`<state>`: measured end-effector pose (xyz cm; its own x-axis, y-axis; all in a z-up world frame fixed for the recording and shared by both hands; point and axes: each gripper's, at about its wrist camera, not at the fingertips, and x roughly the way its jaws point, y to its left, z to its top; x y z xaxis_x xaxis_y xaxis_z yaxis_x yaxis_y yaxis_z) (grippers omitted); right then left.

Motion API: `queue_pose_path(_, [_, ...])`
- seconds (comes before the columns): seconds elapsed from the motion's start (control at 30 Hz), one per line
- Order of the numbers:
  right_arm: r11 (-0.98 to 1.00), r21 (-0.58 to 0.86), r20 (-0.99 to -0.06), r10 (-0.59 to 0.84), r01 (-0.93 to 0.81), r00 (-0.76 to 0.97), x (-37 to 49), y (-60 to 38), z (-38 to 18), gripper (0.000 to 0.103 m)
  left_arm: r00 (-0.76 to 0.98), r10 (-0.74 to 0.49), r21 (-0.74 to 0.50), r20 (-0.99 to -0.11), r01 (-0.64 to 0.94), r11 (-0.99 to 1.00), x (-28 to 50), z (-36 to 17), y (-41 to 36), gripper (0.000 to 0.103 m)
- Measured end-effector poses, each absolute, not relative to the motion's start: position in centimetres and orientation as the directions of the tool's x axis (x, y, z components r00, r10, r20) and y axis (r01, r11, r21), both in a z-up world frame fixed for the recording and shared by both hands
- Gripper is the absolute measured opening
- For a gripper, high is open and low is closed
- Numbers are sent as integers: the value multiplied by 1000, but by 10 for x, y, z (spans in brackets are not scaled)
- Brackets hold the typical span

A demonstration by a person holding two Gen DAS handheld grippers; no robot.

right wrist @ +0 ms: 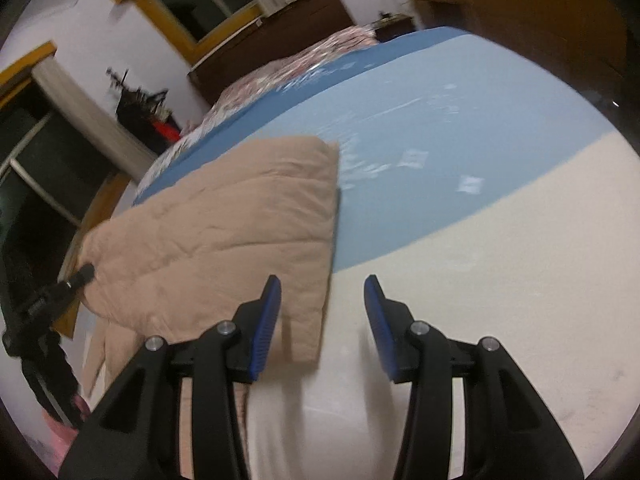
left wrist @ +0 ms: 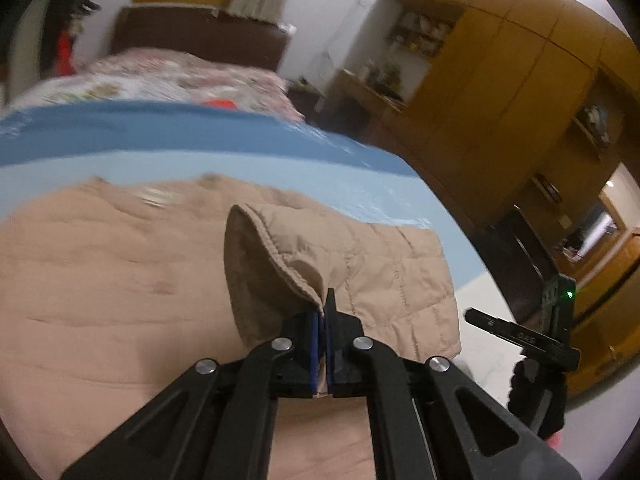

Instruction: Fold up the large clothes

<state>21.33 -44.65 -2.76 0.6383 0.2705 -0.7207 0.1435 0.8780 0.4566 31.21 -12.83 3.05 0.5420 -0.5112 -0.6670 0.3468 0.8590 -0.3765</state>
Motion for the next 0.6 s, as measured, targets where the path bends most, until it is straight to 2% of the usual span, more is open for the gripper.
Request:
queue_pose_path(0.27, [906,419,-773,320,62,548,267,-383,-36,44,582,-359,-310,-730,186,932,325,17,-45,2])
queue_pose_path(0.47, [933,342,-851,257,110,458,285,-361,-59,46,498,-274,-267,-823,86,960,343,-40,-17,2])
queue_pose_path(0.6, [941,318,-863,237,114,446,286,-359,-65,47,442,-274,-275,-854,62,959,354,-73,0,4])
